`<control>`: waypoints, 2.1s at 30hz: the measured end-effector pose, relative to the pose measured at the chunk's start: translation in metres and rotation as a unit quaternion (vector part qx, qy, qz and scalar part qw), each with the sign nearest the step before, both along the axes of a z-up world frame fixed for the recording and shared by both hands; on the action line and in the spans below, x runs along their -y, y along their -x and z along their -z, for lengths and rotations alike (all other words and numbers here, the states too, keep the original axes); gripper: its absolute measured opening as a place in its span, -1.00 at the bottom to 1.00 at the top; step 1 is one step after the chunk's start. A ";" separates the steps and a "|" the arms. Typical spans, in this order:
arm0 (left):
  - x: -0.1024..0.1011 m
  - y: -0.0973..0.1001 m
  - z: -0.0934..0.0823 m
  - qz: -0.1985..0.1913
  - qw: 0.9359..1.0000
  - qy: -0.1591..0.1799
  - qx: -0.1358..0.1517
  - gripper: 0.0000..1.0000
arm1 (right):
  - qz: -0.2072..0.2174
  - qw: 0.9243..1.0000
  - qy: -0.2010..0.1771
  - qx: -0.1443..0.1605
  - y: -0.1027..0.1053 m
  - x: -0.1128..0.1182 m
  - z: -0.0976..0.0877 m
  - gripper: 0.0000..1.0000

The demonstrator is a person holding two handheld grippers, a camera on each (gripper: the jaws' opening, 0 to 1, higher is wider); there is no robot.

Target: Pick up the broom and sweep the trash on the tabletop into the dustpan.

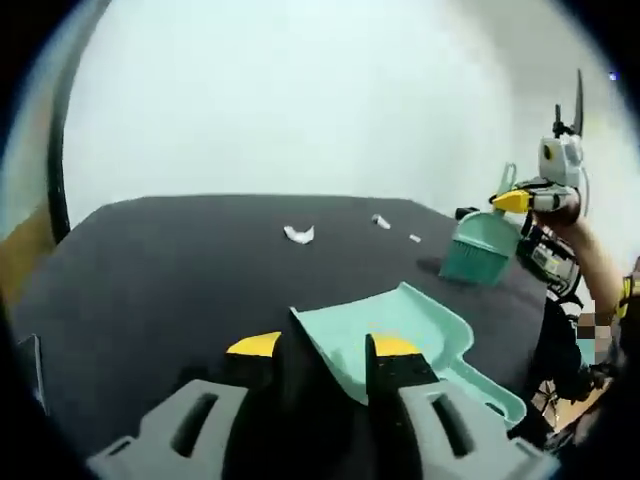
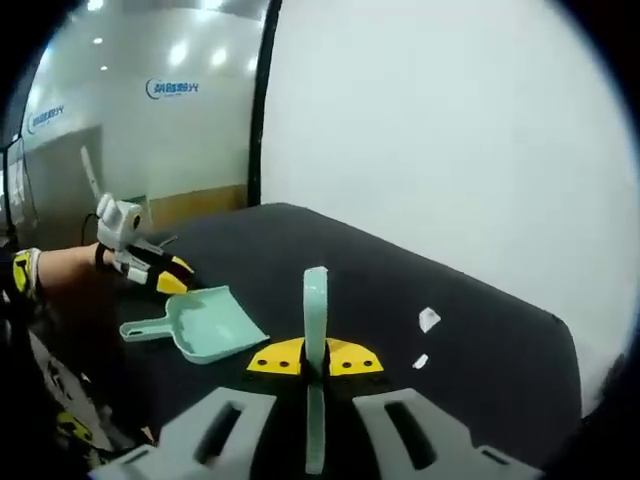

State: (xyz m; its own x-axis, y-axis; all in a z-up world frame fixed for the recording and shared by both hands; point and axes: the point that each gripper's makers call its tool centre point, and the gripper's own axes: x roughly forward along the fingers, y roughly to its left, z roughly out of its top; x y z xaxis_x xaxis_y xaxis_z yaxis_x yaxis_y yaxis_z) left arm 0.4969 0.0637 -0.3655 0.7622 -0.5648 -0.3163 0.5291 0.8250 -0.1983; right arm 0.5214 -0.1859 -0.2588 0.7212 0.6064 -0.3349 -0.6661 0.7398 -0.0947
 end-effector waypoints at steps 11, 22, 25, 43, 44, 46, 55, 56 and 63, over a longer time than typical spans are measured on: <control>0.007 0.092 0.000 0.098 0.982 0.106 -0.120 -0.46 | -0.055 0.995 0.029 0.075 -0.045 -0.044 -0.017 -0.92; 0.038 0.112 0.009 0.112 0.908 0.284 -0.287 -0.51 | -0.141 0.968 0.101 0.181 -0.107 -0.112 -0.018 -0.92; 0.043 0.109 0.015 0.109 0.906 0.288 -0.291 -0.51 | -0.171 0.956 0.127 0.204 -0.118 -0.128 -0.013 -0.92; 0.071 0.103 0.014 0.128 0.886 0.314 -0.315 -0.51 | -0.211 0.949 0.121 0.203 -0.166 -0.166 0.040 -0.92; 0.072 0.103 0.014 0.129 0.886 0.313 -0.315 -0.52 | -0.218 0.951 0.117 0.187 -0.162 -0.167 0.045 -0.92; 0.071 0.101 0.014 0.130 0.886 0.314 -0.314 -0.54 | -0.225 0.946 0.121 0.199 -0.153 -0.168 0.044 -0.92; 0.073 0.101 0.014 0.132 0.890 0.312 -0.305 -0.55 | -0.239 0.949 0.110 0.176 -0.120 -0.163 0.037 -0.92; 0.072 0.100 0.014 0.132 0.892 0.310 -0.302 -0.55 | -0.239 0.949 0.109 0.174 -0.116 -0.163 0.037 -0.92; 0.067 0.098 0.017 0.120 0.905 0.296 -0.283 -0.55 | -0.251 0.946 0.109 0.172 -0.078 -0.167 0.035 -0.92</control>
